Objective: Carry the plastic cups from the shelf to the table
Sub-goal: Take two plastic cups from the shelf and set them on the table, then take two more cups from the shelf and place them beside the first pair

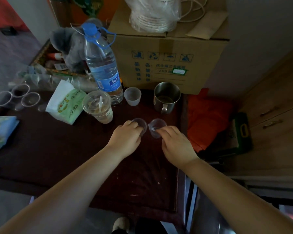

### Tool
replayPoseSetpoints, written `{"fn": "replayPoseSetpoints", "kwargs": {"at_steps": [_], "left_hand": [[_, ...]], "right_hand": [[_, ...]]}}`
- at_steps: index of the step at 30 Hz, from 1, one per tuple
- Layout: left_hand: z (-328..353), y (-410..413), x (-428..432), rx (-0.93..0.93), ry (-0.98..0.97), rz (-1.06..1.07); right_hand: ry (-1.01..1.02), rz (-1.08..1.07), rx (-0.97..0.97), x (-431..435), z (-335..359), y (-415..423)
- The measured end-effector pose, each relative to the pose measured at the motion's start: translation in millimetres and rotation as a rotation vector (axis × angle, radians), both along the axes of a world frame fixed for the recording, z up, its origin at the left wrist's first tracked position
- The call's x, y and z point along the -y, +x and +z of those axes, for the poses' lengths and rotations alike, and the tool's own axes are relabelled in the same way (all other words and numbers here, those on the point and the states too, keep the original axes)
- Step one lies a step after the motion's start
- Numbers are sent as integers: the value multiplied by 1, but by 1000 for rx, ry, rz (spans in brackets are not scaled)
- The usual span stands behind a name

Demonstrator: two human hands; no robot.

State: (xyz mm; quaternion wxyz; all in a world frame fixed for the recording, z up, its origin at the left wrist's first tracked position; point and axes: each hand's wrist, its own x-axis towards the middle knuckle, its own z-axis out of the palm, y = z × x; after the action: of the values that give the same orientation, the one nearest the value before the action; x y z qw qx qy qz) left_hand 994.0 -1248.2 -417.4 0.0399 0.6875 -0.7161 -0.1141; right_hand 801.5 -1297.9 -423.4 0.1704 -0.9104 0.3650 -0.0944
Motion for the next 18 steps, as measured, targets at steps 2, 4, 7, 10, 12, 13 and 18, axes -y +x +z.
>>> {"fn": "replayPoseSetpoints", "kwargs": {"at_steps": [2, 4, 7, 10, 12, 13, 18], "left_hand": [[14, 2, -7, -27, -47, 15], [34, 5, -15, -55, -108, 21], [72, 11, -30, -71, -212, -19], [118, 15, -48, -91, -283, -88], [150, 16, -63, -93, -326, -146], [166, 16, -71, -87, -353, -180], [239, 13, -109, -108, -446, -350]], "right_hand": [[-15, -47, 16, -7, 13, -1], [-37, -88, 20, -14, 31, -1], [-69, -157, 40, -29, 70, 2], [-110, -241, 58, -55, 121, 3], [-145, -288, 47, -77, 158, 4], [-168, -308, 35, -89, 175, 3], [-328, -427, 12, -157, 255, -3]]}}
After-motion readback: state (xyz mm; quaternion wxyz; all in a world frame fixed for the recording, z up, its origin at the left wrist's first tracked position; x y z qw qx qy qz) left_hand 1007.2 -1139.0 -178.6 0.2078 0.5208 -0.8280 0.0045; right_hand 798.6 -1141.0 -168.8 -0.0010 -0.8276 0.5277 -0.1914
